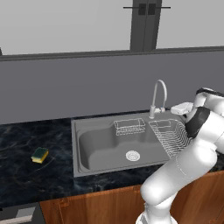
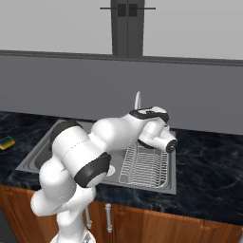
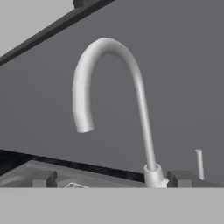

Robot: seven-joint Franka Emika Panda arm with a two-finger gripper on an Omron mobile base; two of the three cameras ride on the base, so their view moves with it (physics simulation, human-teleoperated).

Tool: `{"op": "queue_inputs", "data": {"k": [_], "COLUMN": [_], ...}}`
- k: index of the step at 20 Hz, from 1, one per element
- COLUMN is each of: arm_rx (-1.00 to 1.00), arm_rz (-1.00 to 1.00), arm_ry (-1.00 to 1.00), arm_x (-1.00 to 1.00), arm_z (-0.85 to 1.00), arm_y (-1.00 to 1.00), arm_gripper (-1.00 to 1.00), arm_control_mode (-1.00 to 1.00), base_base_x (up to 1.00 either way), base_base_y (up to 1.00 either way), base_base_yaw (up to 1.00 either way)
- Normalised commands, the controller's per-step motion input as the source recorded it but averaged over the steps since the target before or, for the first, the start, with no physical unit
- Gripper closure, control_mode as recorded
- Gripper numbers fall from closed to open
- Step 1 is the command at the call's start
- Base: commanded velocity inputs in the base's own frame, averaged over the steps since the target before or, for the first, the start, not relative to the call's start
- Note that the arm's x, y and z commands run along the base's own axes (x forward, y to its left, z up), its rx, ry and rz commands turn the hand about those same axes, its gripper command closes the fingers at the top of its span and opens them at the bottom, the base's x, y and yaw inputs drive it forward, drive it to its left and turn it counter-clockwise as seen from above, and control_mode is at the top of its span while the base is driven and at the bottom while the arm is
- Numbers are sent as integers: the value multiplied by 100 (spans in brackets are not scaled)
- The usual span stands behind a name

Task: Soak the sponge with water for a few seconds and then drop it inside the sink.

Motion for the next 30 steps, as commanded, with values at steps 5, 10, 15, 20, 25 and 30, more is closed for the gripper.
{"op": "queue_inputs", "data": {"k": [5,10,15,20,25,30], "arm_rx": [3,0,0,0,0,0], "arm_rz": [6,5,4,4,4,2], "arm_ry": [0,0,0,-5,-5,-2], "arm_x": [10,9,8,8,9,13], "arm_z": [0,-1,-15,-14,-2,0], "arm_y": [-4,0,-1,-3,-5,-8], "arm_gripper": [-100,-100,-100,-100,-100,-100], "arm_control_mode": [-100,-100,-100,-100,-100,-100], "base_base_x": [0,0,0,0,0,0], "base_base_y": [0,0,0,0,0,0], "base_base_yaw": [0,0,0,0,0,0]}}
